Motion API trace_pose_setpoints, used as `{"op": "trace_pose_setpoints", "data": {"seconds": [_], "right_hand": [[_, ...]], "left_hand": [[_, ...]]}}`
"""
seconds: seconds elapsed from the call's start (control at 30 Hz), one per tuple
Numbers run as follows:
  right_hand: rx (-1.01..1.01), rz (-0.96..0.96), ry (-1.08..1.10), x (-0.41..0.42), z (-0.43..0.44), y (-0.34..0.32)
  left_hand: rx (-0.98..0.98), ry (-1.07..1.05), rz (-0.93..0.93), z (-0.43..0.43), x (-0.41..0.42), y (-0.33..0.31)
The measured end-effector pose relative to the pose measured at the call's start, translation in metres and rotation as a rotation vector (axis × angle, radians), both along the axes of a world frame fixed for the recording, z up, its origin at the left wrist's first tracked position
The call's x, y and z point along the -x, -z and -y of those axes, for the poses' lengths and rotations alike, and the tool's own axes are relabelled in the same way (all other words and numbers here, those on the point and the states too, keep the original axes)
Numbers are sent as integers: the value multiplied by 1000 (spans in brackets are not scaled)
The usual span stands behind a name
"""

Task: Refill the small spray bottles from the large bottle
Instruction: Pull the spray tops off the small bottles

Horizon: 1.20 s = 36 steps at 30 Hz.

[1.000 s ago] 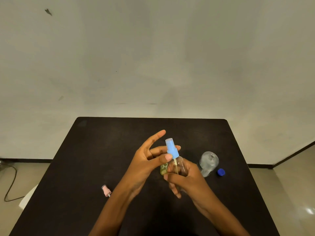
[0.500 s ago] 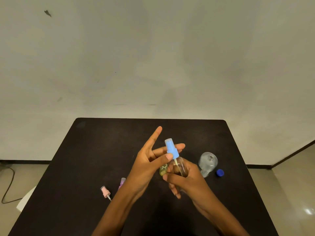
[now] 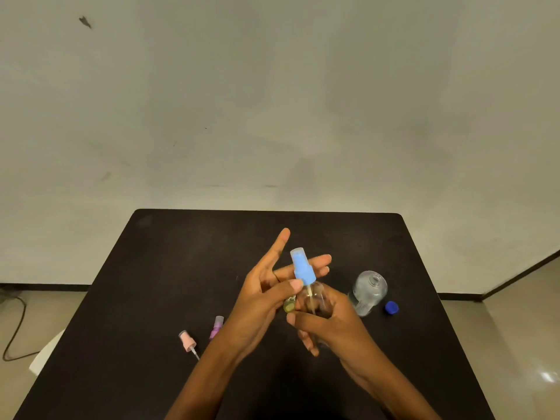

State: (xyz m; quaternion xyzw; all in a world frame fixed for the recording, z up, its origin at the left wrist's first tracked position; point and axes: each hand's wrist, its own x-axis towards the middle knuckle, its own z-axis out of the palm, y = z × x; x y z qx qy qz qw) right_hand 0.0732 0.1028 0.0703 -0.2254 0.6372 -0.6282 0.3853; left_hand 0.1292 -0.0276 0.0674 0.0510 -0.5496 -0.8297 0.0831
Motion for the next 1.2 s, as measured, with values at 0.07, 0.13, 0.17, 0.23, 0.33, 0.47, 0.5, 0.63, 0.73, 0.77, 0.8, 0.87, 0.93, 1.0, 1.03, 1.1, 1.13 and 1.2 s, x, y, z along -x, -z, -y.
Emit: {"op": "trace_pose_setpoints", "data": {"seconds": [0.07,0.13,0.17,0.23,0.33,0.47,0.5,0.63,0.73,0.77,0.8,0.87,0.93,1.0,1.03,1.1,1.13,1.2], "right_hand": [[3,1,8,0,0,0],[-1,-5,11,0,0,0],[-9,-15,7,-1,1,1],[-35,-35,-11,-2,2,3],[-48,-44,-28,-4,2,4],[-6,-12,6,0,0,1],[-4,-6,16,1,0,1],[-25,-13,13,1,1,3],[-43,-11,-14,-2,1,5],[-39,-6,-24,-2,1,5],[-28,3,-28,-2,1,4],[-14,24,-15,0,1,3],[-8,31,6,2,0,3],[-17,23,11,2,0,4],[-25,15,8,2,1,5],[-41,3,-3,0,2,7],[-45,5,-8,-1,2,8],[-41,10,-9,-2,2,9]], "left_hand": [[30,-41,19,2,2,3],[63,-76,54,2,4,2],[80,-98,73,2,5,3],[135,-124,104,1,8,4],[155,-91,107,0,9,5],[-11,25,54,-1,5,5],[-21,20,53,-1,4,6],[61,-78,84,-2,5,8],[144,-97,121,-3,7,9],[138,-86,112,-3,8,8],[102,-63,99,-3,10,8],[-23,3,68,-2,11,7],[-53,1,61,-1,9,8],[1,-53,70,0,6,10],[30,-80,84,0,5,11],[93,-122,112,-2,6,10],[120,-130,121,-3,7,10],[131,-120,116,-5,9,10]]}}
